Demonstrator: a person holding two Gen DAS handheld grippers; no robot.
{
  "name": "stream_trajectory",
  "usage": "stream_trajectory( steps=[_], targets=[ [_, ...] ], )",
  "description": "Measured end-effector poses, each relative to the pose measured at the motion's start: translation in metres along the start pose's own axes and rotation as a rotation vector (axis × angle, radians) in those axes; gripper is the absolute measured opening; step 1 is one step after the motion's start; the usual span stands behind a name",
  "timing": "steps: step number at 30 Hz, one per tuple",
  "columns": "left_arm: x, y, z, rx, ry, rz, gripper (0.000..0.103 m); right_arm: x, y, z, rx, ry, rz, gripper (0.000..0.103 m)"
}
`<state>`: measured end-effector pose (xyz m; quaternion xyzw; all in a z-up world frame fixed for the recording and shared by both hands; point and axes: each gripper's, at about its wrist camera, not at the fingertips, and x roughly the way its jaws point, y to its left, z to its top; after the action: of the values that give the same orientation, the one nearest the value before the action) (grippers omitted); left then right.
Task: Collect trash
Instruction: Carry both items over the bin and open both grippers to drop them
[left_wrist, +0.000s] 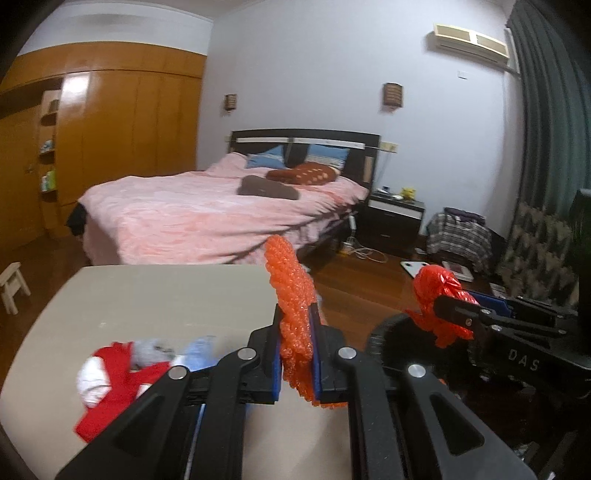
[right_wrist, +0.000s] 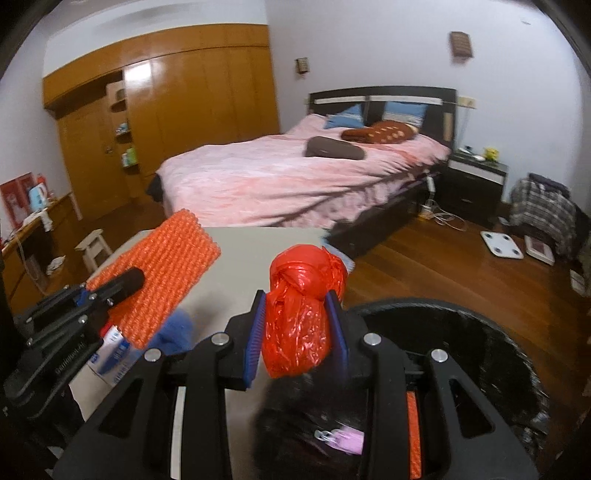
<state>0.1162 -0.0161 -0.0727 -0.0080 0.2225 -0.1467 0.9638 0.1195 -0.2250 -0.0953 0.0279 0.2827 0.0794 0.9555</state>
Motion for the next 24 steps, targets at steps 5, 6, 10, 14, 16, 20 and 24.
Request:
stream_trajectory(
  steps=[5, 6, 10, 14, 16, 20, 24],
  targets=[
    [0.013, -0.032, 0.000, 0.021, 0.014, -0.063, 0.012, -0.012, -0.034, -0.012, 0.035, 0.001, -0.065, 0.031],
    [0.015, -0.040, -0.001, 0.026, 0.018, -0.075, 0.012, -0.015, -0.042, -0.015, 0.043, 0.001, -0.080, 0.031],
    [0.024, -0.065, -0.003, 0.046, 0.027, -0.119, 0.012, -0.023, -0.068, -0.027, 0.068, 0.005, -0.128, 0.031],
    [0.032, -0.089, -0.006, 0.057, 0.041, -0.159, 0.012, -0.030, -0.089, -0.038, 0.090, 0.013, -0.168, 0.031],
    [0.036, -0.100, -0.006, 0.062, 0.047, -0.177, 0.012, -0.033, -0.099, -0.044, 0.103, 0.017, -0.188, 0.031],
    [0.044, -0.116, -0.009, 0.076, 0.063, -0.209, 0.012, -0.038, -0.112, -0.053, 0.125, 0.026, -0.217, 0.033],
    [0.053, -0.129, -0.012, 0.087, 0.086, -0.236, 0.012, -0.042, -0.123, -0.060, 0.144, 0.033, -0.232, 0.033]
  ],
)
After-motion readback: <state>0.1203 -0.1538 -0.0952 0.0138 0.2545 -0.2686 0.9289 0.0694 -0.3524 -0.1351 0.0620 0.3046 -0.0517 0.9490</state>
